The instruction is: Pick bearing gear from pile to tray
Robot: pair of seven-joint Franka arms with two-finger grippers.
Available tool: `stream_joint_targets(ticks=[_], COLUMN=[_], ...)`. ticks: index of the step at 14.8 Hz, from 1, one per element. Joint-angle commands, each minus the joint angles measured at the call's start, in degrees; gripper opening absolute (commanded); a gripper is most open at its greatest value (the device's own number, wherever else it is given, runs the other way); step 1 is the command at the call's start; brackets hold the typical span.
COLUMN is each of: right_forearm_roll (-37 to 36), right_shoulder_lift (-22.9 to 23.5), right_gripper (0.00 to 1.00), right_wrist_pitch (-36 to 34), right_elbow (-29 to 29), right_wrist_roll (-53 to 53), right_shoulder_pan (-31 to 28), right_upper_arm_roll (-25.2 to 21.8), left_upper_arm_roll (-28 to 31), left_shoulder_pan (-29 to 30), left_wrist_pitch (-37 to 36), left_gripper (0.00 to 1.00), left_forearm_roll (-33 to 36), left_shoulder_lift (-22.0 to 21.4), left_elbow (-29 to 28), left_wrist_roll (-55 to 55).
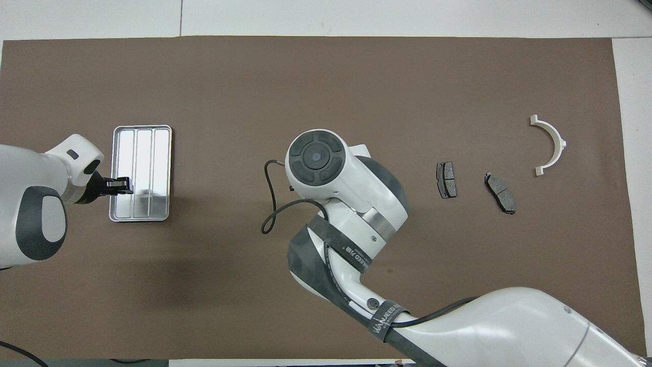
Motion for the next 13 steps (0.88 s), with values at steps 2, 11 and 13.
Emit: stream_joint_targets(ticks=[2,11,13], right_forearm_roll=[-7.90,-11.34,-11.34], right_shoulder_lift=[7.08,9.82,9.65], right_gripper=[0.00,0.14,1.00], right_wrist_pitch=[5.33,9.30,7.64], right_elbow=[-0.17,-1.23,-0.27], right_wrist_roll=[7.18,8.85,8.85], right_shoulder_pan=[2.65,2.13,2.48], right_upper_arm_roll=[-0.09,-0.27,-0.27], left_upper_arm_roll=[0.60,0.60,0.60], left_shoulder_pan=[-0.97,-1.32,-1.41], left_wrist_pitch=[3.17,7.31,8.01], left_gripper=[0.00,0.00,0.00], left_forearm_roll=[-0.55,-0.55,-0.55], left_shoulder_lift=[-1.22,0.98,1.24], left_elbow=[-3.40,-5.07,-5.07], left_wrist_roll=[-0.82,-1.79,-1.87])
